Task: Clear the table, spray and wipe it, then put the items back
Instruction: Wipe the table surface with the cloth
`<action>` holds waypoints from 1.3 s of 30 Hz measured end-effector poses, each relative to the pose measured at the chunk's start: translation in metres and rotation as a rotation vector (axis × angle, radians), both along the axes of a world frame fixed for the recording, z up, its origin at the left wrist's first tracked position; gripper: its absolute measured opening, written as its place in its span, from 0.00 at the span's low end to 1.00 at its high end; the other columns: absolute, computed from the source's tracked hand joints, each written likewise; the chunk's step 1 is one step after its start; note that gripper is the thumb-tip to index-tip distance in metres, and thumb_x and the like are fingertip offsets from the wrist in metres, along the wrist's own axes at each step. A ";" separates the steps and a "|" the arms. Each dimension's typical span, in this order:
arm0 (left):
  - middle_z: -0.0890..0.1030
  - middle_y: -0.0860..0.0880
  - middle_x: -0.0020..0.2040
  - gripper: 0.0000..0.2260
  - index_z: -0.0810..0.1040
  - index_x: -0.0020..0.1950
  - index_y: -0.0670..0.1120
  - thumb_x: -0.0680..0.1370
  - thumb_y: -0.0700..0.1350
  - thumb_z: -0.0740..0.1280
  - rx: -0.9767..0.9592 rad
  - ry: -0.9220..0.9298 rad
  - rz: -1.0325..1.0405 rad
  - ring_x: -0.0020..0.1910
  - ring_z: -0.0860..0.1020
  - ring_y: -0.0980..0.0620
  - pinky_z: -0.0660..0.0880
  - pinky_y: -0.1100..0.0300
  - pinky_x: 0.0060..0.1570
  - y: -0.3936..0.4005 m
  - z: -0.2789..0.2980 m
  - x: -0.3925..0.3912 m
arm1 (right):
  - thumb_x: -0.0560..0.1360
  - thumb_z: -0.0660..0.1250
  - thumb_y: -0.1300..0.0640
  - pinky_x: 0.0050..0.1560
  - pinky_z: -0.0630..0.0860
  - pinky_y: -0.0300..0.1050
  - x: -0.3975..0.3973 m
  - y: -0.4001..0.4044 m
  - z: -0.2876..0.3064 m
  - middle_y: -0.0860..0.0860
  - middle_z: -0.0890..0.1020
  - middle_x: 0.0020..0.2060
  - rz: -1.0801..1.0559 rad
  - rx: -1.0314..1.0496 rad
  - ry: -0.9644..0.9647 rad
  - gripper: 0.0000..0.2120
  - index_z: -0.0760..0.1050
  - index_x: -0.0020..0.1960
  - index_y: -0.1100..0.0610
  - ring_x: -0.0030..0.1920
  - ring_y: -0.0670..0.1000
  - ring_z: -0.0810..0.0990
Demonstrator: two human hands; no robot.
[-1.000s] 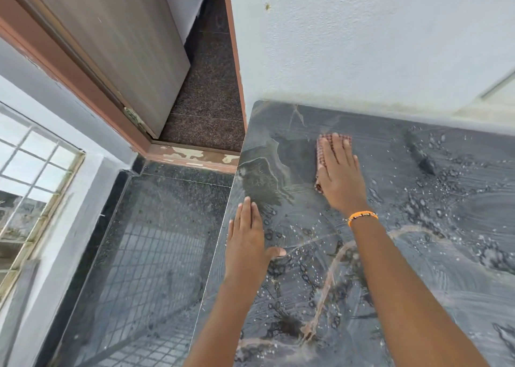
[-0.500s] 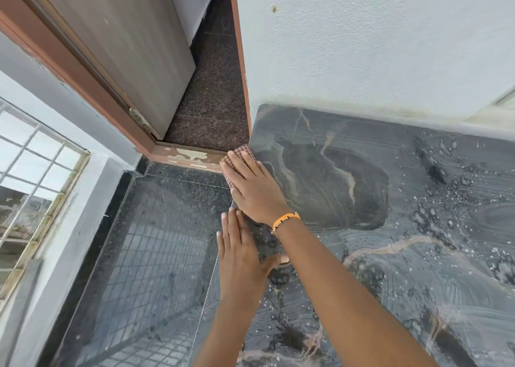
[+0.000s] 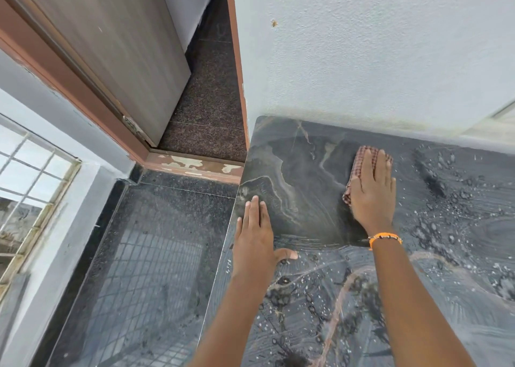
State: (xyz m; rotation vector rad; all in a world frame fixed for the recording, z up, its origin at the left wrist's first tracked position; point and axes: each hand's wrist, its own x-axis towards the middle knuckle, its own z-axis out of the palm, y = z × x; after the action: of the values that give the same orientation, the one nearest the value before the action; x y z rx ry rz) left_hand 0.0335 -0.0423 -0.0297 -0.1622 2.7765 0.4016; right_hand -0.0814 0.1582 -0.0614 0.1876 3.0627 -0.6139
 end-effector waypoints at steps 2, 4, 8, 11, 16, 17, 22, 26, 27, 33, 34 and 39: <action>0.35 0.45 0.76 0.52 0.36 0.75 0.40 0.68 0.67 0.61 -0.012 0.002 -0.010 0.76 0.37 0.48 0.42 0.54 0.75 -0.001 0.000 0.001 | 0.74 0.45 0.48 0.74 0.47 0.57 0.017 -0.020 0.003 0.54 0.49 0.77 0.098 0.017 -0.009 0.31 0.49 0.77 0.53 0.77 0.57 0.47; 0.35 0.45 0.77 0.52 0.36 0.75 0.40 0.68 0.67 0.63 0.002 0.011 -0.009 0.76 0.37 0.48 0.42 0.54 0.75 -0.001 0.001 0.002 | 0.75 0.45 0.47 0.74 0.45 0.54 0.020 -0.050 0.006 0.53 0.47 0.77 0.277 0.026 -0.022 0.30 0.46 0.77 0.50 0.77 0.55 0.45; 0.39 0.48 0.77 0.49 0.40 0.76 0.42 0.69 0.64 0.65 0.107 0.051 0.048 0.77 0.43 0.50 0.44 0.56 0.74 -0.004 0.004 -0.003 | 0.78 0.54 0.48 0.75 0.44 0.54 -0.010 -0.118 0.006 0.50 0.45 0.77 0.548 0.005 -0.027 0.31 0.44 0.76 0.47 0.77 0.54 0.43; 0.39 0.49 0.77 0.47 0.42 0.77 0.43 0.71 0.64 0.64 0.161 0.043 0.049 0.77 0.46 0.50 0.47 0.57 0.74 -0.008 0.006 -0.007 | 0.78 0.56 0.50 0.74 0.46 0.54 -0.043 -0.154 0.006 0.50 0.49 0.77 0.613 0.000 -0.001 0.29 0.48 0.76 0.47 0.77 0.55 0.47; 0.42 0.46 0.77 0.48 0.44 0.76 0.41 0.70 0.62 0.67 0.103 0.006 0.035 0.77 0.43 0.49 0.44 0.55 0.73 0.002 0.008 -0.010 | 0.79 0.53 0.53 0.74 0.45 0.55 -0.077 -0.164 0.003 0.50 0.51 0.77 0.519 0.000 0.031 0.27 0.50 0.76 0.49 0.77 0.54 0.48; 0.51 0.42 0.77 0.50 0.52 0.76 0.38 0.65 0.62 0.71 0.023 0.031 0.000 0.76 0.48 0.46 0.49 0.53 0.73 0.005 0.009 -0.009 | 0.79 0.53 0.53 0.74 0.45 0.56 -0.078 -0.162 0.003 0.50 0.51 0.77 0.514 -0.002 0.038 0.27 0.50 0.76 0.49 0.77 0.53 0.48; 0.78 0.44 0.62 0.51 0.73 0.62 0.41 0.46 0.67 0.77 -0.005 0.057 -0.135 0.64 0.66 0.47 0.72 0.53 0.59 0.029 -0.007 -0.004 | 0.80 0.51 0.54 0.73 0.47 0.61 -0.071 -0.113 0.002 0.48 0.51 0.77 0.383 0.017 0.072 0.26 0.49 0.76 0.48 0.77 0.51 0.48; 0.64 0.42 0.74 0.51 0.65 0.71 0.38 0.57 0.64 0.76 0.042 -0.069 -0.203 0.74 0.53 0.44 0.64 0.56 0.66 0.050 0.009 -0.002 | 0.80 0.51 0.54 0.73 0.47 0.61 -0.064 -0.036 -0.001 0.47 0.49 0.77 0.232 0.039 0.070 0.26 0.48 0.76 0.48 0.77 0.50 0.47; 0.48 0.45 0.77 0.49 0.53 0.76 0.39 0.66 0.62 0.72 0.086 -0.069 -0.209 0.76 0.43 0.46 0.51 0.57 0.72 0.057 0.011 -0.002 | 0.80 0.51 0.53 0.74 0.47 0.60 -0.063 -0.015 -0.003 0.47 0.49 0.77 0.184 0.046 0.059 0.26 0.48 0.76 0.47 0.77 0.50 0.47; 0.25 0.55 0.68 0.45 0.32 0.74 0.47 0.74 0.60 0.63 0.149 -0.099 -0.149 0.74 0.32 0.52 0.38 0.57 0.73 0.062 0.005 0.006 | 0.80 0.52 0.52 0.73 0.47 0.60 -0.058 0.081 -0.004 0.47 0.50 0.77 -0.062 0.042 0.028 0.26 0.49 0.76 0.47 0.77 0.49 0.47; 0.25 0.55 0.69 0.45 0.32 0.74 0.47 0.74 0.60 0.63 0.146 -0.101 -0.152 0.74 0.32 0.52 0.38 0.57 0.73 0.062 0.005 0.007 | 0.80 0.52 0.53 0.73 0.47 0.60 -0.055 0.093 -0.003 0.47 0.51 0.77 -0.097 0.033 0.024 0.26 0.50 0.76 0.47 0.77 0.49 0.48; 0.29 0.53 0.74 0.46 0.31 0.73 0.47 0.74 0.60 0.63 0.115 -0.102 -0.155 0.75 0.33 0.53 0.38 0.57 0.73 0.063 0.003 0.010 | 0.80 0.53 0.53 0.74 0.46 0.59 -0.021 0.118 -0.001 0.49 0.51 0.77 -0.207 0.025 0.007 0.26 0.52 0.76 0.48 0.77 0.51 0.50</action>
State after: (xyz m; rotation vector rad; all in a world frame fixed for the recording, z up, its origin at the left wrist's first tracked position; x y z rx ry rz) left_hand 0.0438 0.0205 -0.0268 0.0582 2.6352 0.4976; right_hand -0.1023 0.2761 -0.0627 0.5092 3.0820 -0.5841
